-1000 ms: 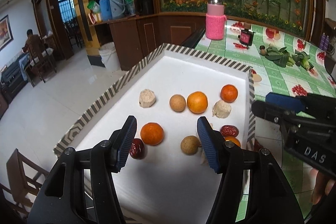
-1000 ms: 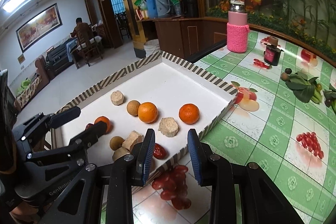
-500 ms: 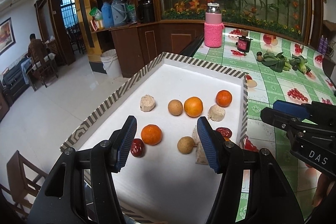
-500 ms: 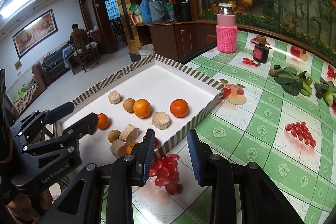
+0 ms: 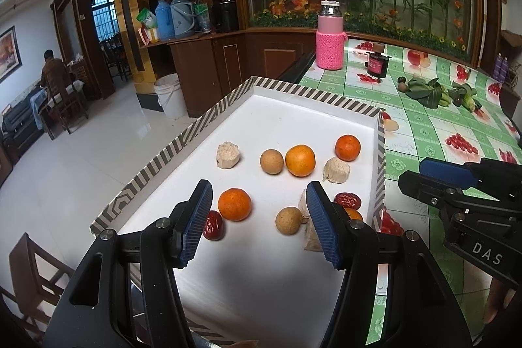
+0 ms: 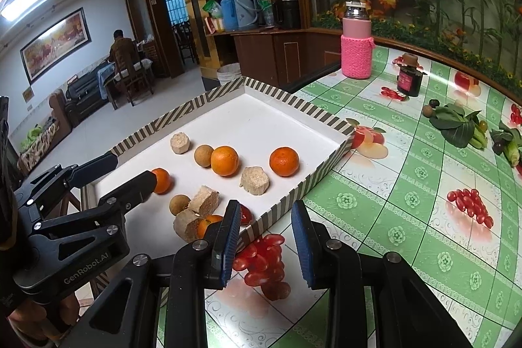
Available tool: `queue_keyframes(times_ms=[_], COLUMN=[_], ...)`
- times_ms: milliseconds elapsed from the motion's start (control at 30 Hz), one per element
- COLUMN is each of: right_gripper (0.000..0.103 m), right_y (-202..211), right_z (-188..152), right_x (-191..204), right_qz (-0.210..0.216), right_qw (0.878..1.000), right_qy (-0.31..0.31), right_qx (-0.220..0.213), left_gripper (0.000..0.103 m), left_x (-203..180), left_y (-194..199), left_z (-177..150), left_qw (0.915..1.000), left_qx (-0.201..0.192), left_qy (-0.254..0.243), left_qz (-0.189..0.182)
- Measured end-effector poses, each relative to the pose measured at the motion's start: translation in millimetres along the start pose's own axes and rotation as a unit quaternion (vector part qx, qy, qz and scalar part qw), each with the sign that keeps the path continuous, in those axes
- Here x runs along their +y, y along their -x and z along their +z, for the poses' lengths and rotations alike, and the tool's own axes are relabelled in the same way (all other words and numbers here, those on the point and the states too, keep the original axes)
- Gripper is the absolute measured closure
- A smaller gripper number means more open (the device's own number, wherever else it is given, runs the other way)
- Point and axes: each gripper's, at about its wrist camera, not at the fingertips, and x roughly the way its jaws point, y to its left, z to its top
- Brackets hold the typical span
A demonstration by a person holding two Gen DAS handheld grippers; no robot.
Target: Organize fruits
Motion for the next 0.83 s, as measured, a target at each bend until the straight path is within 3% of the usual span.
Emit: queue_keyframes(times_ms=[833], right_gripper=[0.072], right_y=[-8.7], right_z=[-5.1], right_x=[-1.6], right_qz=[0.010], right_qw=[1.000], right_qy=[-0.008], right_qx=[0.013], left_gripper=[0.043], left_x=[0.6], left_y=[-2.1], left_z=[1.9], left_qw=[0.9999], left_qx=[-0.008], left_qy=[-0.004], left_qz=[0.010])
